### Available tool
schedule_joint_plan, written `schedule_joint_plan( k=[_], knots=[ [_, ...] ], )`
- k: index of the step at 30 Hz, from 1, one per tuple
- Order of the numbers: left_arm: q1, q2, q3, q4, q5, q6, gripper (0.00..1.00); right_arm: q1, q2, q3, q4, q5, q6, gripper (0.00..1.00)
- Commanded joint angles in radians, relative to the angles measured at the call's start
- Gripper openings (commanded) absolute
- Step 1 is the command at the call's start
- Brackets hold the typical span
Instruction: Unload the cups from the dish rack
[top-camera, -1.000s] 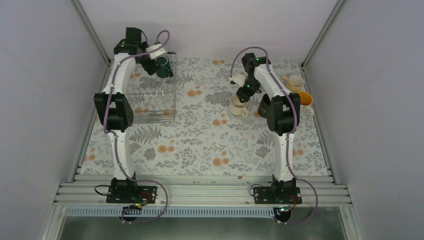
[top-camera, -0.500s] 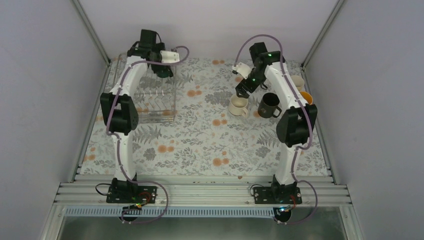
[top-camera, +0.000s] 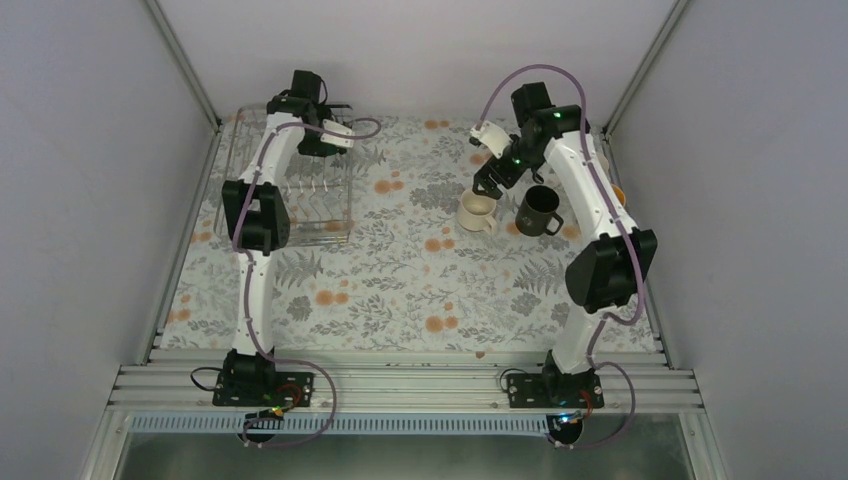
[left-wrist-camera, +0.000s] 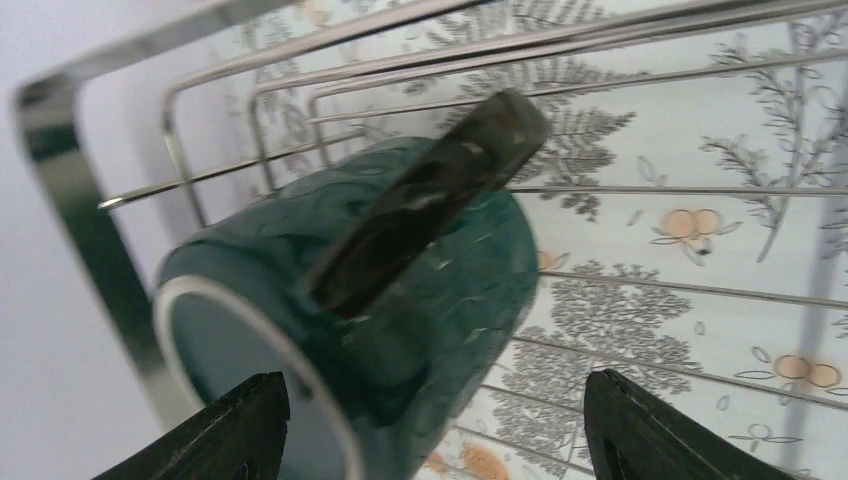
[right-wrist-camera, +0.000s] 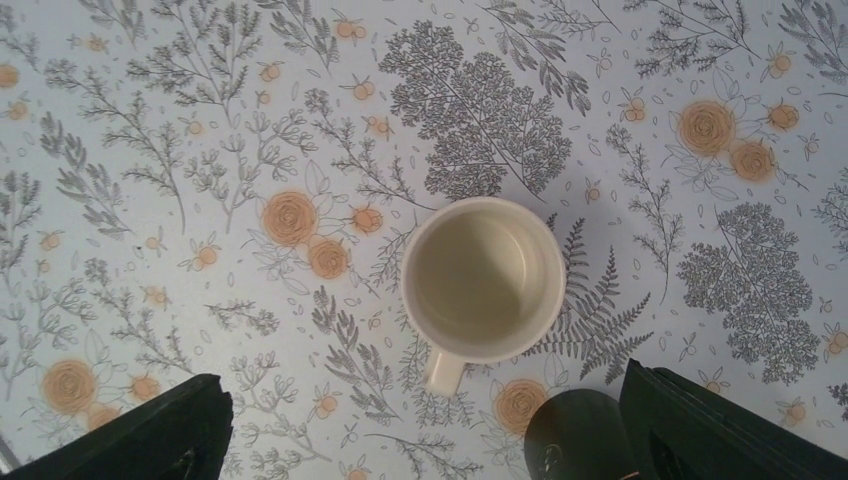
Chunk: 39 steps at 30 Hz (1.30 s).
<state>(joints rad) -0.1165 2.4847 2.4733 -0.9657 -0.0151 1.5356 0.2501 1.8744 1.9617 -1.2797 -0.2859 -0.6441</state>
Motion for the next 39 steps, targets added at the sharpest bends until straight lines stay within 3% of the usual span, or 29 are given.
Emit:
schedule_joint_plan(
  k=[1,11,21,31,39],
  knots=[
    [-0.006,-0.041,-0.035,-0.011,-0.018,0.073,0.74,0.009,-0.072,-0.040,0.009,-0.047,0.010,1.00],
    [-0.043,0.038,0.001,0.033,-0.072,0.094,0.74,0.008,-0.086,-0.115,0.046,-0.049,-0.006,1.00],
    [-0.053,-0.001,-0.014,0.173,-0.132,0.068,0.77,0.007,-0.092,-0.129,0.054,-0.071,-0.009,1.00],
    [-0.070,-0.052,-0.145,0.169,-0.090,0.126,0.79,0.006,-0.083,-0.112,0.051,-0.080,-0.012,1.00],
    [-0.088,-0.013,-0.081,0.181,-0.068,0.125,0.80,0.004,-0.078,-0.122,0.050,-0.085,-0.021,1.00]
  ],
)
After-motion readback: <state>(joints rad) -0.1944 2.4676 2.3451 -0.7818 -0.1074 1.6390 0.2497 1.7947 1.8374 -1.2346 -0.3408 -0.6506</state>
